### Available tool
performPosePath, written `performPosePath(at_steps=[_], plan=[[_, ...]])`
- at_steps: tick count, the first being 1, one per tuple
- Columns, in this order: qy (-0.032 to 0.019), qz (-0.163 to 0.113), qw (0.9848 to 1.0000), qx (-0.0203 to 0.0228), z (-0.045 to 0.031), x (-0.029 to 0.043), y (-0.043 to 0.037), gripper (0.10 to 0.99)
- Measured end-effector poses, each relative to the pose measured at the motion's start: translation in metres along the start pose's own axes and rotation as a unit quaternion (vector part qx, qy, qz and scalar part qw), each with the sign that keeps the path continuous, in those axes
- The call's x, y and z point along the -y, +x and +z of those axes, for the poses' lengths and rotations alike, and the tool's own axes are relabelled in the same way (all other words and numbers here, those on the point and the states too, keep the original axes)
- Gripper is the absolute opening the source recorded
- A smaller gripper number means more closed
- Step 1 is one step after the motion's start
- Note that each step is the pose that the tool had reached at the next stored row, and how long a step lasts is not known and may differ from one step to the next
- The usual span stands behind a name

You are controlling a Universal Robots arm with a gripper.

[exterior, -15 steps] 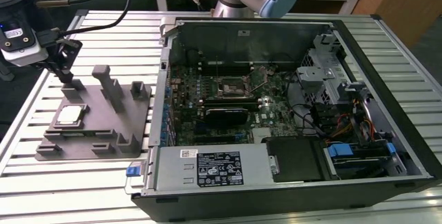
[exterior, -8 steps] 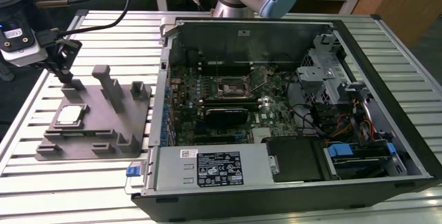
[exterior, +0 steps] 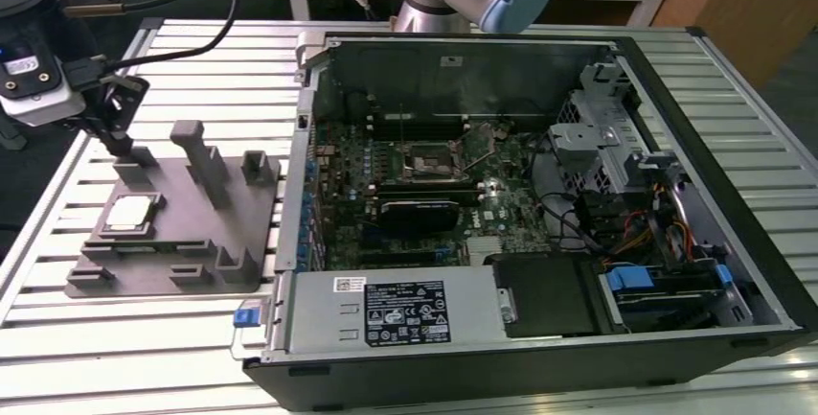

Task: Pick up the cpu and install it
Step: 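Pick up the cpu and move it towards the insertion slot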

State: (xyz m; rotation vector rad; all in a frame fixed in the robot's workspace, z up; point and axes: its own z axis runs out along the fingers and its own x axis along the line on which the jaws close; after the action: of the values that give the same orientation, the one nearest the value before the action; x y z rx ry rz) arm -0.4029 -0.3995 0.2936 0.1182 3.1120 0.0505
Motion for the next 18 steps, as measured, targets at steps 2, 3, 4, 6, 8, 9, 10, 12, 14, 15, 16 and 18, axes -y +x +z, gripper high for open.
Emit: performPosePath(at_steps=[2,3,4,6,8,9,10,12,14,15,16,18], plan=[[0.0,0.0,1.0,0.0001,0.0008,0.0002,0.0012,0.106],[0.0,0.0,1.0,0.0001,0.0012,0.0004,0.0019,0.106],[0.0,0.0,1.0,0.0001,0.0015,0.0005,0.0027,0.106],[0.0,0.0,1.0,0.0,0.0023,0.0009,0.0041,0.106],[0.0,0.0,1.0,0.0,0.0031,0.0012,0.0055,0.106],[0.0,0.0,1.0,0.0,0.0036,0.0014,0.0062,0.106],[0.0,0.0,1.0,0.0,0.004,0.0015,0.0068,0.106],[0.0,0.0,1.0,0.0,0.0049,0.0018,0.008,0.106],[0.0,0.0,1.0,0.0,0.0056,0.002,0.0093,0.106],[0.0,0.0,1.0,0.0,0.0061,0.0021,0.0099,0.106],[0.0,0.0,1.0,0.0001,0.0064,0.0022,0.0104,0.106],[0.0,0.0,1.0,0.0001,0.0073,0.0024,0.0117,0.106]])
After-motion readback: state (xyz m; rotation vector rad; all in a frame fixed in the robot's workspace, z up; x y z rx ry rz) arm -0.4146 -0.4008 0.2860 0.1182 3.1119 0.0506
